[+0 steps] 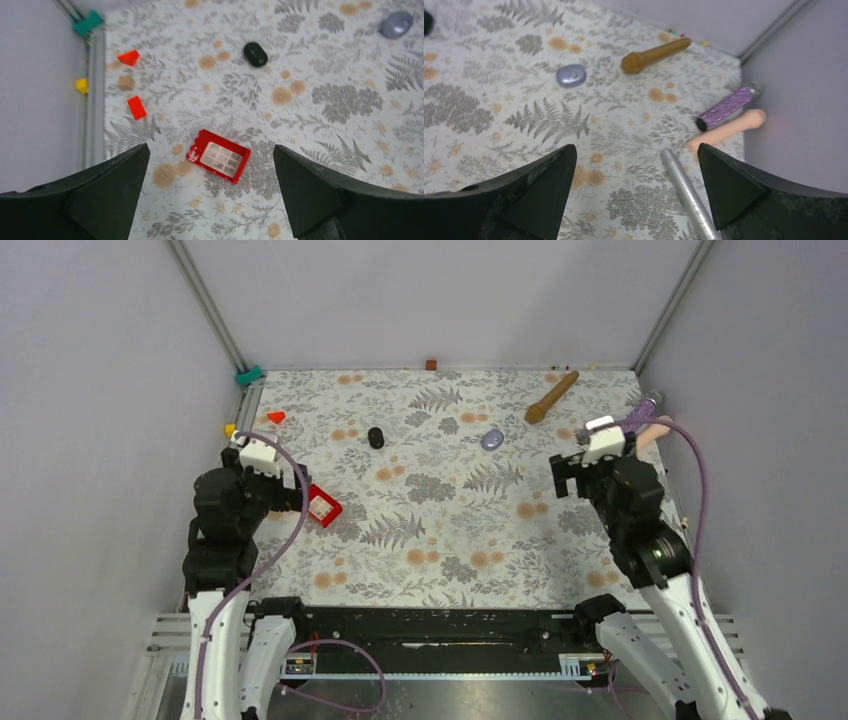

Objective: Insert the wireless bluetooth earbuds into the charging case
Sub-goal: Reset both arms

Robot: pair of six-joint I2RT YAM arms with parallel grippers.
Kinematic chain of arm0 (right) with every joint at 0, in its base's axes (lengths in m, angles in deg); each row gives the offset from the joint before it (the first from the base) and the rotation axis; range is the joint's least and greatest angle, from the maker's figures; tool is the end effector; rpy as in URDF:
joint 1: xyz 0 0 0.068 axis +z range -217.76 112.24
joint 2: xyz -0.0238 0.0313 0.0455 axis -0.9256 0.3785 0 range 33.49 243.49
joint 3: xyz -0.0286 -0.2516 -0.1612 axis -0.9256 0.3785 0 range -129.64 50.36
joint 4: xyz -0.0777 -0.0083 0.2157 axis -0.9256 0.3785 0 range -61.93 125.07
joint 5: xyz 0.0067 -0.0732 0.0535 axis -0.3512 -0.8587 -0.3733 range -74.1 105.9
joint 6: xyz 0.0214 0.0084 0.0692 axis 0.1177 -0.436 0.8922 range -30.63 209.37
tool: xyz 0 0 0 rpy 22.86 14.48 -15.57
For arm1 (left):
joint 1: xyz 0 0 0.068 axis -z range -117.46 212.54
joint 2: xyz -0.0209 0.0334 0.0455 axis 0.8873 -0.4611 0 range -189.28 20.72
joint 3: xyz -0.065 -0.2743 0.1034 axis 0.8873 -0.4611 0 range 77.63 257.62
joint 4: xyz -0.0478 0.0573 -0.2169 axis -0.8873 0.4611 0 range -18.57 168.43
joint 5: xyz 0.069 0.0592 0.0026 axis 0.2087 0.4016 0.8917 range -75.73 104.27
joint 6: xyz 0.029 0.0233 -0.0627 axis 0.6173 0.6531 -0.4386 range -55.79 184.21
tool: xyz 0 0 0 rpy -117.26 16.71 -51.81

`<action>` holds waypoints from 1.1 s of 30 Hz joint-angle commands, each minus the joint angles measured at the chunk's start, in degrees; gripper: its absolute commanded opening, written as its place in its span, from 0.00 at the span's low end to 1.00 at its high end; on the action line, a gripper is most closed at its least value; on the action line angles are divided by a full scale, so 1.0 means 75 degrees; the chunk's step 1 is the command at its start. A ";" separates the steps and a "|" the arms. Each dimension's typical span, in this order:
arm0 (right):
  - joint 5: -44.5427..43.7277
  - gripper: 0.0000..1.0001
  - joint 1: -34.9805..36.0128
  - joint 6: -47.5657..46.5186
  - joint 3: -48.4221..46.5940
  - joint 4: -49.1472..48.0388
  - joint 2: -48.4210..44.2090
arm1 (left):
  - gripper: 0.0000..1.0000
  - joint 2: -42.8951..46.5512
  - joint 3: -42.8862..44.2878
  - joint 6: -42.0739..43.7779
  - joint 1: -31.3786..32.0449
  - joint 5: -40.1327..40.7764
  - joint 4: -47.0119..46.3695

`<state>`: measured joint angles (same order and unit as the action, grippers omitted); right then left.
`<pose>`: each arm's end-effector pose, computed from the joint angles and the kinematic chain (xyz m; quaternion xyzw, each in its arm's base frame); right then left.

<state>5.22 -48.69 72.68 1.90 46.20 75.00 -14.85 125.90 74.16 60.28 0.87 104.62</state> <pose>0.1302 0.0331 0.3663 -0.1799 0.7503 -0.0588 0.6335 0.0994 -0.0101 0.3418 0.1211 0.8096 -0.0351 0.5732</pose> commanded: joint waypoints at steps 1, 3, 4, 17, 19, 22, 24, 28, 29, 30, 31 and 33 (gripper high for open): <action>-0.1062 0.99 -0.0033 -0.0067 -0.0510 0.0613 -0.1769 | 0.99 0.0592 0.0695 0.0168 -0.0073 0.0607 -0.0120; -0.1152 1.00 -0.0041 -0.0033 -0.0553 0.1074 -0.2654 | 0.99 0.0844 0.0856 0.0264 -0.0073 0.0326 0.0371; -0.1307 1.00 -0.0035 0.0065 -0.0791 0.1529 -0.2836 | 0.99 0.0915 0.0884 0.0228 -0.0073 0.0224 0.0612; -0.1545 0.99 -0.0042 0.0842 0.0429 0.1381 -0.4045 | 0.99 0.1284 0.0252 0.0073 -0.0326 -0.0524 0.0426; -0.1580 0.99 -0.0047 0.0853 0.0685 0.1254 -0.4153 | 0.99 0.1295 0.0245 0.0067 -0.0438 -0.0691 0.0449; -0.1594 1.00 -0.0045 0.0862 0.0792 0.1218 -0.4190 | 0.98 0.1300 0.0209 0.0068 -0.0606 -0.0941 0.0453; -0.1617 1.00 -0.0042 0.0887 0.0810 0.1212 -0.4194 | 0.99 0.1307 0.0203 0.0067 -0.0674 -0.1029 0.0449; -0.1597 0.99 -0.0044 0.0870 0.0899 0.1215 -0.4186 | 0.99 0.1311 0.0175 0.0090 -0.0745 -0.1101 0.0450; -0.1589 0.99 -0.0045 0.0866 0.0926 0.1202 -0.4191 | 0.99 0.1318 0.0165 0.0099 -0.0768 -0.1127 0.0450; -0.1594 0.99 -0.0042 0.0854 0.0939 0.1198 -0.4199 | 0.99 0.1310 0.0156 0.0108 -0.0775 -0.1162 0.0456; -0.1589 0.99 -0.0042 0.0848 0.0942 0.1203 -0.4214 | 0.99 0.1307 0.0145 0.0116 -0.0787 -0.1193 0.0450; -0.1599 1.00 -0.0029 0.0865 0.0942 0.1197 -0.4243 | 0.98 0.1301 0.0130 0.0114 -0.0800 -0.1243 0.0450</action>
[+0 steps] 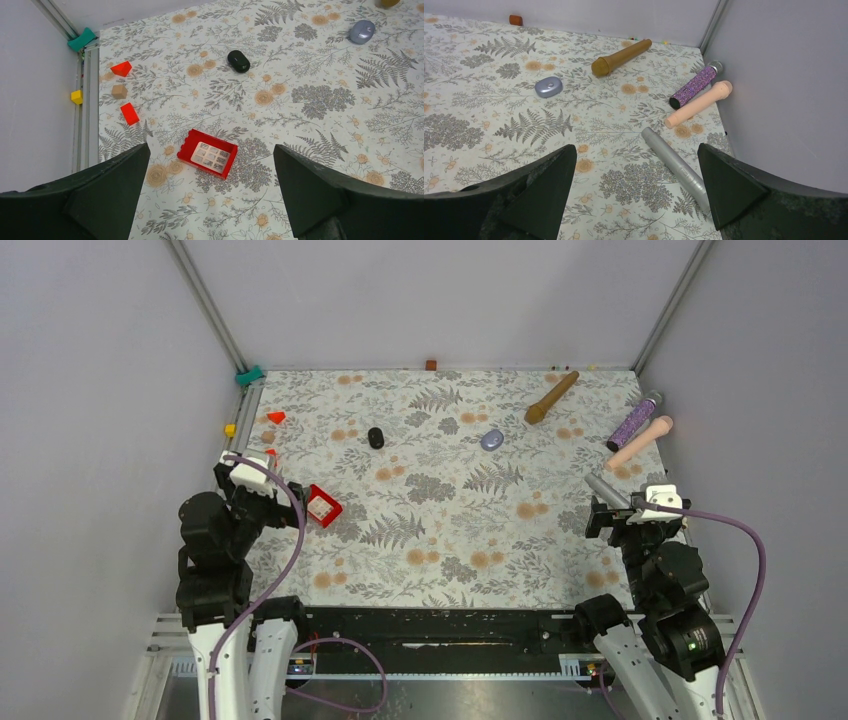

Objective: Insert the wireless bluetooth earbuds into the charging case
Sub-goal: Reset both arms

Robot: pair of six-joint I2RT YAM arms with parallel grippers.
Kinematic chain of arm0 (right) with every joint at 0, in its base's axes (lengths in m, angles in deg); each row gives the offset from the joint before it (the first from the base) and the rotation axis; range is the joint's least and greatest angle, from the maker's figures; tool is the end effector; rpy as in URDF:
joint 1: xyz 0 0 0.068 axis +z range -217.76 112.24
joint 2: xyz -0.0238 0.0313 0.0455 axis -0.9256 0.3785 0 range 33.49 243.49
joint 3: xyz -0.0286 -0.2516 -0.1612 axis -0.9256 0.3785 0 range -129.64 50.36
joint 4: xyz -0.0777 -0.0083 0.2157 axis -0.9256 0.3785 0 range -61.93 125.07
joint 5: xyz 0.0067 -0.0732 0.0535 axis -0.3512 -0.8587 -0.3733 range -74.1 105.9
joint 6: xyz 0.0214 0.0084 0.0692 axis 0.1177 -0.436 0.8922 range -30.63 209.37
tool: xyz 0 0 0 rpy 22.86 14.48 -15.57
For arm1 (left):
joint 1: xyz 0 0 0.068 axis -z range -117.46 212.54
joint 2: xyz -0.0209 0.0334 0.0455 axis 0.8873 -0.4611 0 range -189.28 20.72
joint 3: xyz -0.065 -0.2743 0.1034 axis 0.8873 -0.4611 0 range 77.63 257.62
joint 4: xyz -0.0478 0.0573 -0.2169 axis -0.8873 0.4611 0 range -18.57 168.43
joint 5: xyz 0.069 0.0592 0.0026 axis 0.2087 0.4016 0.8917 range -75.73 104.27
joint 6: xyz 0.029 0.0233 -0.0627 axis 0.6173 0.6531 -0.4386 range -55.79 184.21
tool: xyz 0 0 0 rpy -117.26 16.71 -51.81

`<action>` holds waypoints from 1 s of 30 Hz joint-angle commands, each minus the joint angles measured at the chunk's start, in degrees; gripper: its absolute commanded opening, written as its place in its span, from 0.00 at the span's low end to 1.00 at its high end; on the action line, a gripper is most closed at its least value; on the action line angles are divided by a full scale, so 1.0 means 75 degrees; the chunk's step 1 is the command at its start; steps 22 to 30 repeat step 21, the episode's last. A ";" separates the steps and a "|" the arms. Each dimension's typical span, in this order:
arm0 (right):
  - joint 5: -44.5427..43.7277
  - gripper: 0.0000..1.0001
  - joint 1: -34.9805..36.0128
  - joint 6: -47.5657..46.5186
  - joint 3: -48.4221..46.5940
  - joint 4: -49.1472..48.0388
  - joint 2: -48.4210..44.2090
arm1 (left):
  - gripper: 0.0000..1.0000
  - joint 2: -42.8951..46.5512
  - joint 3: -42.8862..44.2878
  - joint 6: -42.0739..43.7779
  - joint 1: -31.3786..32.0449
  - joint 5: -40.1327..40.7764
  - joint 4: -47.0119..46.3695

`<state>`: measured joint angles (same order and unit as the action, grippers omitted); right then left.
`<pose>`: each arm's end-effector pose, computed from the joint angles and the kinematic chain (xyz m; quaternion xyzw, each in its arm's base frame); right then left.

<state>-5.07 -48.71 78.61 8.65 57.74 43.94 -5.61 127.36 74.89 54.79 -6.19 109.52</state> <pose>0.0184 -0.0166 0.3306 -0.0502 0.6961 -0.0756 0.7122 0.0562 -0.0137 0.3486 0.1284 0.7760 -0.0425 0.6160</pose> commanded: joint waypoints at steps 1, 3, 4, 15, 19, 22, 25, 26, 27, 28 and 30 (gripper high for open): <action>-0.0237 0.99 -0.0033 0.0076 0.0042 -0.0337 -0.0105 | 0.98 0.0065 -0.0068 0.0030 -0.0079 -0.0332 -0.0205; -0.0233 1.00 -0.0032 0.0066 0.0058 -0.0346 -0.0112 | 0.99 0.0076 -0.0089 0.0043 -0.0100 -0.0382 -0.0194; -0.0231 0.99 -0.0033 0.0059 0.0058 -0.0341 -0.0115 | 0.99 0.0079 -0.0092 0.0041 -0.0103 -0.0414 -0.0192; -0.0179 1.00 -0.0035 0.0073 0.0089 -0.0369 -0.0140 | 0.99 0.0110 -0.0104 0.0077 -0.0229 -0.0593 -0.0153; -0.0440 0.99 -0.0037 0.0059 0.0066 -0.0458 -0.0144 | 0.99 0.0104 -0.0091 0.0087 -0.0276 -0.0672 -0.0133; -0.0461 0.99 -0.0034 0.0063 0.0005 -0.0396 -0.0146 | 0.98 0.0116 -0.0092 0.0088 -0.0299 -0.0684 -0.0128; -0.0461 0.99 -0.0034 0.0063 0.0005 -0.0396 -0.0146 | 0.98 0.0116 -0.0092 0.0088 -0.0299 -0.0684 -0.0128; -0.0461 0.99 -0.0034 0.0063 0.0005 -0.0396 -0.0146 | 0.98 0.0116 -0.0092 0.0088 -0.0299 -0.0684 -0.0128; -0.0461 0.99 -0.0034 0.0063 0.0005 -0.0396 -0.0146 | 0.98 0.0116 -0.0092 0.0088 -0.0299 -0.0684 -0.0128; -0.0461 0.99 -0.0034 0.0063 0.0005 -0.0396 -0.0146 | 0.98 0.0116 -0.0092 0.0088 -0.0299 -0.0684 -0.0128; -0.0461 0.99 -0.0034 0.0063 0.0005 -0.0396 -0.0146 | 0.98 0.0116 -0.0092 0.0088 -0.0299 -0.0684 -0.0128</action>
